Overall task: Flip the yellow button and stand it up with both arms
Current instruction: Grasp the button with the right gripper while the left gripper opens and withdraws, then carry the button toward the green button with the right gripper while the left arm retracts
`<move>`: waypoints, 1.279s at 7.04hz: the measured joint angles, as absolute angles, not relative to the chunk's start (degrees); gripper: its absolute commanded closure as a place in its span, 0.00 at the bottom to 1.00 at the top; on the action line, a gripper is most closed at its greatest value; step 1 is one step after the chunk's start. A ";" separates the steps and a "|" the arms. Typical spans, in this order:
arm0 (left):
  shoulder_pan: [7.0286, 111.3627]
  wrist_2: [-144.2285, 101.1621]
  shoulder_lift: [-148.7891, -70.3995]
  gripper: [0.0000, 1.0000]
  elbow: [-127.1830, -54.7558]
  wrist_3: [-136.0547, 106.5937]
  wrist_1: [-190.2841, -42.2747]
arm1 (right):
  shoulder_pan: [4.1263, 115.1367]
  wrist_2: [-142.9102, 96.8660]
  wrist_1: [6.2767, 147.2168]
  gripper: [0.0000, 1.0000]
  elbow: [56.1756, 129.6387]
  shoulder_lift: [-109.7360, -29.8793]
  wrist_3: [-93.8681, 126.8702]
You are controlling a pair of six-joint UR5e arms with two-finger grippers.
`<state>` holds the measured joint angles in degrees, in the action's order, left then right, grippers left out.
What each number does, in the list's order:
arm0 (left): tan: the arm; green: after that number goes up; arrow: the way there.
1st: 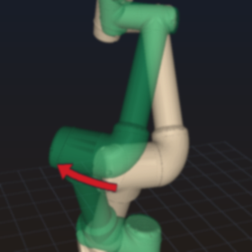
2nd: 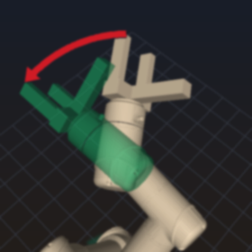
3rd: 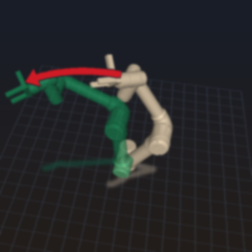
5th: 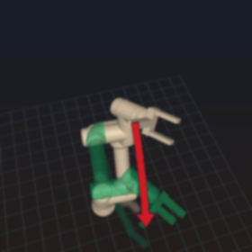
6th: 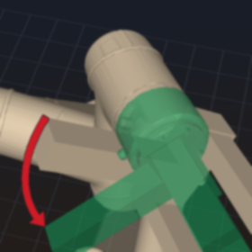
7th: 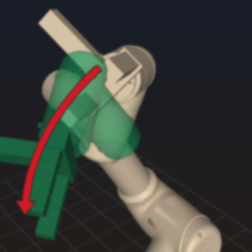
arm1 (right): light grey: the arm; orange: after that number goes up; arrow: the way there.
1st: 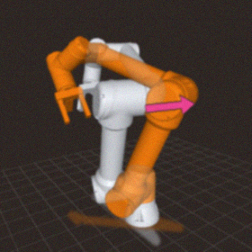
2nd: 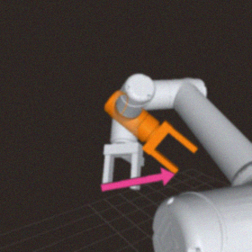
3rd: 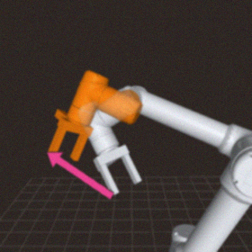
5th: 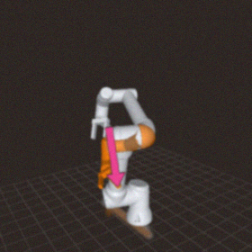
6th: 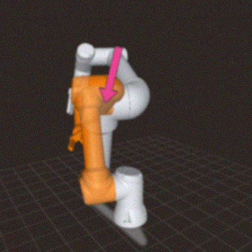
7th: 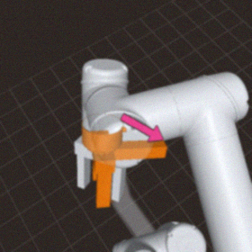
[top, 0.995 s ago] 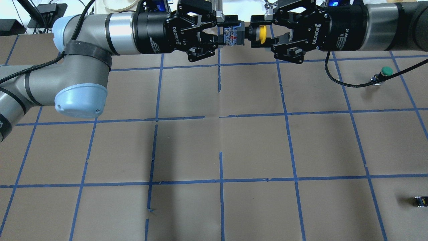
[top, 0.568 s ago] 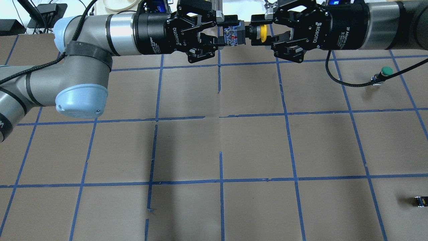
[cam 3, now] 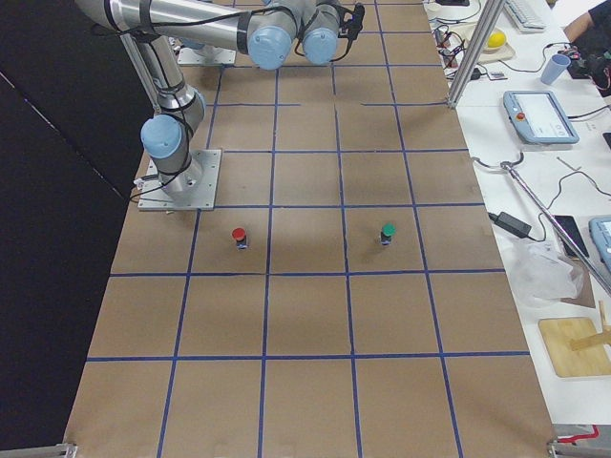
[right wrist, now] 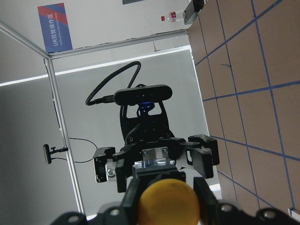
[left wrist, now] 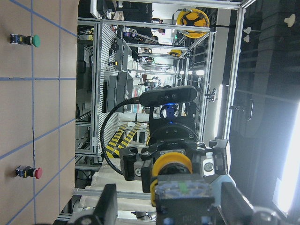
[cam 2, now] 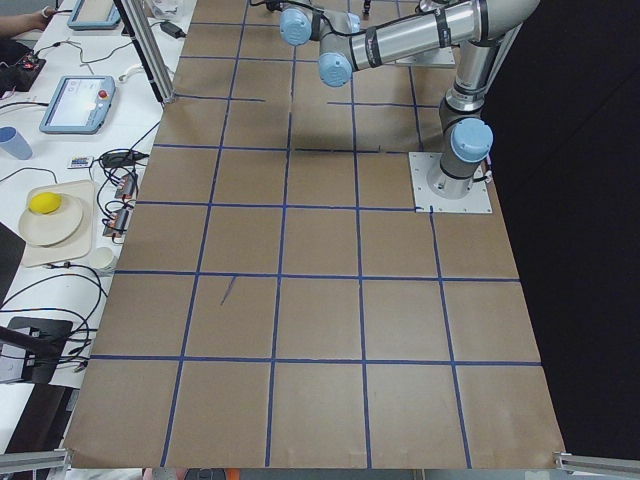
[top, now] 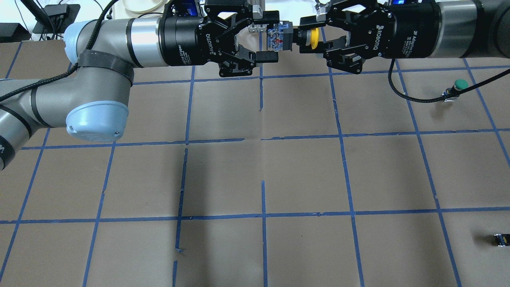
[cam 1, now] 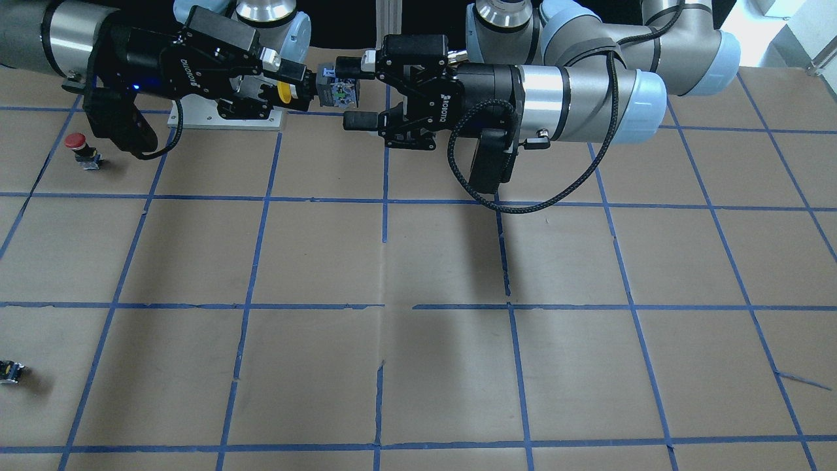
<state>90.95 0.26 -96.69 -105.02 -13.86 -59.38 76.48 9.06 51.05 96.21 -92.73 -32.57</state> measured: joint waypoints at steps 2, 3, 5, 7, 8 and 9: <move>85.56 0.82 -96.43 0.01 -104.88 -14.43 -59.53 | 76.58 13.92 51.35 0.57 96.10 -92.74 -31.02; 81.78 1.02 -96.44 0.01 -104.85 -14.34 -59.45 | 76.65 19.84 52.69 0.57 96.01 -92.77 -29.31; 76.00 2.31 -96.75 0.01 -105.14 -14.24 -59.62 | 76.71 36.41 62.38 0.57 96.22 -92.72 -22.51; 74.87 14.54 -96.00 0.01 -104.89 -14.21 -59.55 | 76.79 51.69 76.29 0.59 96.90 -92.59 -17.82; 75.44 23.76 -95.07 0.01 -105.03 -14.13 -59.67 | 76.76 56.79 80.61 0.59 97.50 -92.50 -20.37; 76.05 33.13 -93.60 0.01 -105.20 -14.04 -60.28 | 76.70 60.32 83.23 0.59 98.53 -92.43 -26.12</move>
<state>76.05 33.13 -93.60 -105.20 -14.04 -60.28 76.70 60.32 83.23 98.53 -92.43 -26.12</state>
